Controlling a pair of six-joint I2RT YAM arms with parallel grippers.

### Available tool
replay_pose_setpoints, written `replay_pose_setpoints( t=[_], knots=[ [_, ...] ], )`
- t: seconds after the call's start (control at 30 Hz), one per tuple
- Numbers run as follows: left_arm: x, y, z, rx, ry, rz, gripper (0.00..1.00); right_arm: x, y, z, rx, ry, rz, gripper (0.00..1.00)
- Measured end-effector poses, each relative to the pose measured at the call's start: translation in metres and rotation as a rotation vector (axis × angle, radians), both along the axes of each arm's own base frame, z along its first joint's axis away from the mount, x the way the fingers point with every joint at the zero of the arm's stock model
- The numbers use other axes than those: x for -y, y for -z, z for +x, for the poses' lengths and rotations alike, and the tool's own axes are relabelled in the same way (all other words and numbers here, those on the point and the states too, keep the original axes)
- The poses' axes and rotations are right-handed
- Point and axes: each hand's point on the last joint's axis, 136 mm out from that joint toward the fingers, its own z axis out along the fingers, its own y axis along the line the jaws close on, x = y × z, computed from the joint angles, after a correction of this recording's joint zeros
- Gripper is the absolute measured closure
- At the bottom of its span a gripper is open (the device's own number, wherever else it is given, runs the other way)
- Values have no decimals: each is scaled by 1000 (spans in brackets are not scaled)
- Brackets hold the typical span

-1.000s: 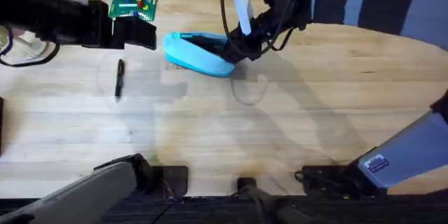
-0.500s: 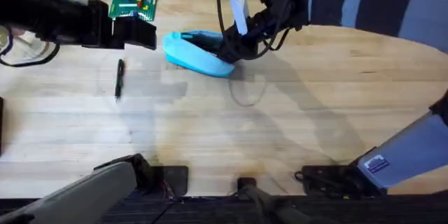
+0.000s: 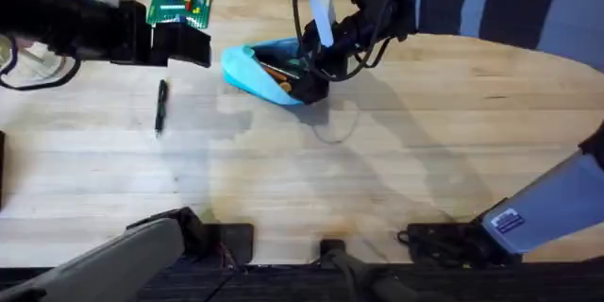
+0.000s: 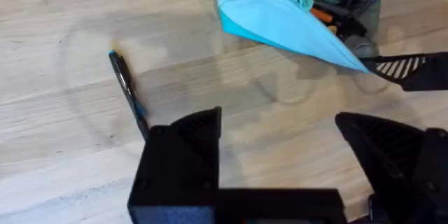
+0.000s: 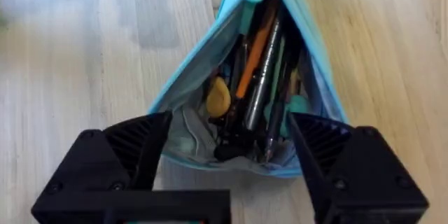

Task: Unzip the bag, pick up the pens from the table one at a time and place them inside, then zip the bag closed.

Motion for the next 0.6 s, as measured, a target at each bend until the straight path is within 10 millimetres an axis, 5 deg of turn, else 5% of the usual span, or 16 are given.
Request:
replay_pose_setpoints(
  t=[0.6],
  knots=[
    [0,0,0,0,0,0,5,0,-3,0,6,0,3,4]
  ],
)
